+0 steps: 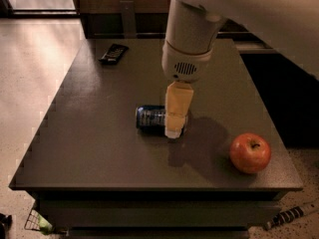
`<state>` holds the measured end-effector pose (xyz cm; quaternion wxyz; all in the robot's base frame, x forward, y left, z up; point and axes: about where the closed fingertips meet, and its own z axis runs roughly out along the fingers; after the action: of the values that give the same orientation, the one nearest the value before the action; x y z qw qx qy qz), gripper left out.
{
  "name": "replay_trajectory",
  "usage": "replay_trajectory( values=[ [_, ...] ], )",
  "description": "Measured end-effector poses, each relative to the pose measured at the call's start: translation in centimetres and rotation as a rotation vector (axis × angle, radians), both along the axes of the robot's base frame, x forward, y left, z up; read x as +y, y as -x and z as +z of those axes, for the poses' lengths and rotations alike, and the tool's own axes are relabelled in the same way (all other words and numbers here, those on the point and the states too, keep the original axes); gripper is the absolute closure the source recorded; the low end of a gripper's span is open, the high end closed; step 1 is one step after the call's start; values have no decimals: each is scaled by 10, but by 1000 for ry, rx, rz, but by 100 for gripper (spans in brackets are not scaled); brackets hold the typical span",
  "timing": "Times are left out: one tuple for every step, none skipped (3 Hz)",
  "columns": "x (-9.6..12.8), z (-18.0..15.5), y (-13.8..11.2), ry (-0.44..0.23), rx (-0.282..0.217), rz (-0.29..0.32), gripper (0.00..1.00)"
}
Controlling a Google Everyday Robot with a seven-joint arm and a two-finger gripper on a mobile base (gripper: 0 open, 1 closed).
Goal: Place pepsi can upright
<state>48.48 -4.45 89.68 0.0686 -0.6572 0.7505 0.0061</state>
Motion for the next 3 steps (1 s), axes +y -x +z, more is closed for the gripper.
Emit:
replay_trajectory(
  values=[
    [16, -33, -1, 66, 44, 26, 0],
    [27, -41, -2, 77, 43, 45, 0],
    [35, -42, -5, 55, 27, 53, 0]
  ],
)
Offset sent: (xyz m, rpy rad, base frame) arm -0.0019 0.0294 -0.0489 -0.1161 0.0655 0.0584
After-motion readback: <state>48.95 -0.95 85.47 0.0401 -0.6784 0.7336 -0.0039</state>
